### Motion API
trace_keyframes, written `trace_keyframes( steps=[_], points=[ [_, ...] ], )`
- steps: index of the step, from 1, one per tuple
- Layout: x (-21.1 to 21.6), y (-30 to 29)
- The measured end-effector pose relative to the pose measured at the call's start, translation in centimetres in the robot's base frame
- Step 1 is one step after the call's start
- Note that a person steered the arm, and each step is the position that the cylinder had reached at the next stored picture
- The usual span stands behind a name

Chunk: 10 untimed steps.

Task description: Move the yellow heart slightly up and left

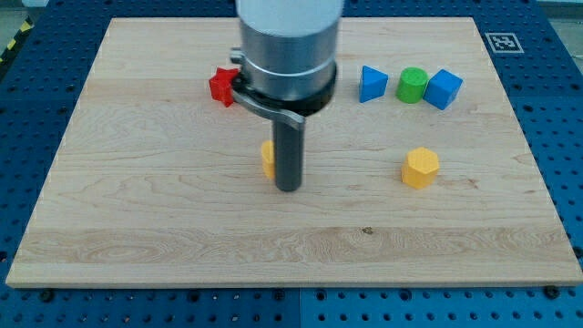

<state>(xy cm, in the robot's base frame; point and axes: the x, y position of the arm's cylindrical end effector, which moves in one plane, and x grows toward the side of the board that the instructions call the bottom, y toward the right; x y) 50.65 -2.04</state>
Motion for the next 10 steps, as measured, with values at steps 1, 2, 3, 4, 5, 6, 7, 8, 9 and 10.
trace_keyframes(
  steps=[1,2,3,4,5,6,7,8,9,10],
  points=[
    [-1.4,-2.3],
    [-1.7,-2.5],
    [-0.5,1.5],
    [-1.6,2.0],
    [-3.1,0.0],
    [-4.0,-2.4],
    [-5.5,-5.4],
    [-6.9,-6.7],
    [-7.2,-8.7],
    [-7.2,-11.0]
  ],
)
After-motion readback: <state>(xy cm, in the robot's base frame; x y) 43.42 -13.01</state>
